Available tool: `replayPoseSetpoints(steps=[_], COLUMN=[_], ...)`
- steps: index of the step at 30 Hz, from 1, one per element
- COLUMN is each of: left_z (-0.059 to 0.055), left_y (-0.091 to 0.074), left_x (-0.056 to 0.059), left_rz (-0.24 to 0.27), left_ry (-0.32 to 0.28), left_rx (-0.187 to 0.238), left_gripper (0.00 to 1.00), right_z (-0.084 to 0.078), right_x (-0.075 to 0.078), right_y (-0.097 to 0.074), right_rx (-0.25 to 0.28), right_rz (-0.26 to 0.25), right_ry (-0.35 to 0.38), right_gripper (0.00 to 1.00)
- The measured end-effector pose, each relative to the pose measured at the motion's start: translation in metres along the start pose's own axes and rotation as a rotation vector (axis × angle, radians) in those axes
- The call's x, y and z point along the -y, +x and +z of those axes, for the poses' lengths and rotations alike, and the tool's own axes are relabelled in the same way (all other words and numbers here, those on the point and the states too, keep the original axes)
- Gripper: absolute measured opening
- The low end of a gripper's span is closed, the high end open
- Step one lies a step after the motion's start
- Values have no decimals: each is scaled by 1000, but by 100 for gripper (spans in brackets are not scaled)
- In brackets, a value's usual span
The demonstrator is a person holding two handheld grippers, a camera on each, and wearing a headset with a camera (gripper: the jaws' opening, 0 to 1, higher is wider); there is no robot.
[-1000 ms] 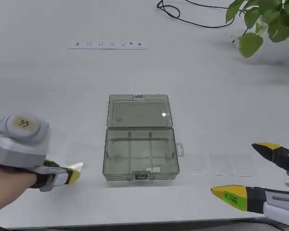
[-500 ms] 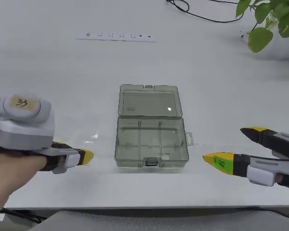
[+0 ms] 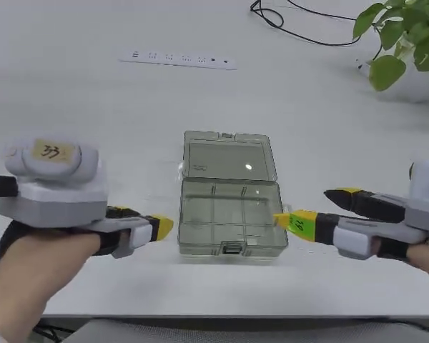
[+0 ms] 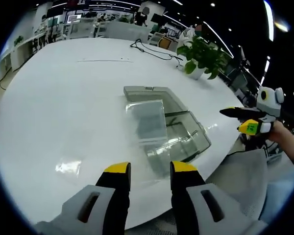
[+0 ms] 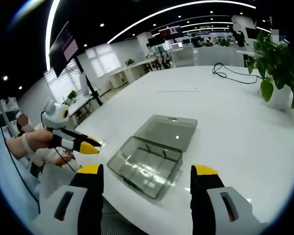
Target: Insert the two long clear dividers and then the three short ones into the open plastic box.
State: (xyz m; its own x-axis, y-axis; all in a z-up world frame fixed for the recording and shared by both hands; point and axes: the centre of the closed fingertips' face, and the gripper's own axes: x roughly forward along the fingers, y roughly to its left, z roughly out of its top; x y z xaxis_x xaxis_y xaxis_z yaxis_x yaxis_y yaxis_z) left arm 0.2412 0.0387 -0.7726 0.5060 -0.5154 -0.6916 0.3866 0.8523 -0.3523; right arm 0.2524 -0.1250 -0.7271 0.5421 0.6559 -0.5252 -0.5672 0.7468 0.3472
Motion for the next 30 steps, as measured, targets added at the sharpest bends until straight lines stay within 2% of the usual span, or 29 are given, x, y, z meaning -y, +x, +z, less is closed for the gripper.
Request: replayPoseSetpoints(steps=[2, 7, 10, 13, 15, 19, 22, 30], left_z=[4, 10, 12, 15, 16, 18, 21, 26], left_y=[4, 15, 20, 26, 30, 33, 36, 37], left_x=[9, 33, 43, 52, 56, 60, 61, 64], left_rz=[-17, -69, -85, -100, -108, -114, -115, -126], left_ry=[11, 28, 30, 32, 27, 13, -2, -17], left_rx=[4, 18, 26, 42, 48, 63, 78, 92], left_gripper=[30, 30, 30, 30, 30, 30, 30, 30], right_z=[7, 14, 21, 27, 28, 26, 25, 27], right_x=[-6, -15, -17, -20, -22, -21, -25, -30], right_y=[5, 19, 27, 36, 42, 49, 55, 61], right_rx=[13, -16, -4, 7, 12, 5, 6, 5], right_rz=[10, 34, 34, 37, 43, 31, 45, 46], right_ry=[3, 40, 75, 117, 192, 263, 352, 381], right_gripper=[68, 51, 48, 39, 33, 27, 21, 10])
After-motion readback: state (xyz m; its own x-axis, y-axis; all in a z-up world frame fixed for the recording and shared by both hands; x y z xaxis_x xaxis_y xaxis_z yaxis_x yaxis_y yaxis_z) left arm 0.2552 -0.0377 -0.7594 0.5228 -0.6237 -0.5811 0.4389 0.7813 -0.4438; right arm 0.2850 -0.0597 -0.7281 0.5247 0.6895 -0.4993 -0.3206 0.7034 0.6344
